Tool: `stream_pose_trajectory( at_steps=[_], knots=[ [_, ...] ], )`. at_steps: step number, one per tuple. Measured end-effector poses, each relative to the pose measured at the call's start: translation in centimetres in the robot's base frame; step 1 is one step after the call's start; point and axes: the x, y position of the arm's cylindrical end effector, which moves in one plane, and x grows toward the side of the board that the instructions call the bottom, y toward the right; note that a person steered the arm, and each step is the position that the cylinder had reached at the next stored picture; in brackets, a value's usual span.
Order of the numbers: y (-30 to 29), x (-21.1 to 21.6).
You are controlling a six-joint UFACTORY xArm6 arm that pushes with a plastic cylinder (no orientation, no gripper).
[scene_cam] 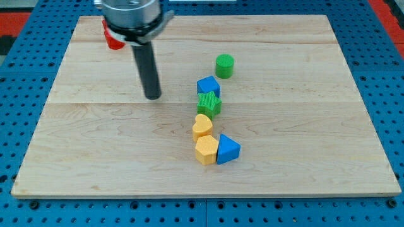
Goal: Push the green star slightly to the right
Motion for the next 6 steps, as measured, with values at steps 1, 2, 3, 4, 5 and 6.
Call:
stream_pose_trajectory(
  at_steps=[1, 2, 3, 4, 5, 6],
  knots=[
    [2.6, 1.6],
    [6.1, 4.1],
    [7.9, 3.7],
    [10.1, 4.6],
    [15.0, 7.9],
    [18.9, 13.7]
  ],
)
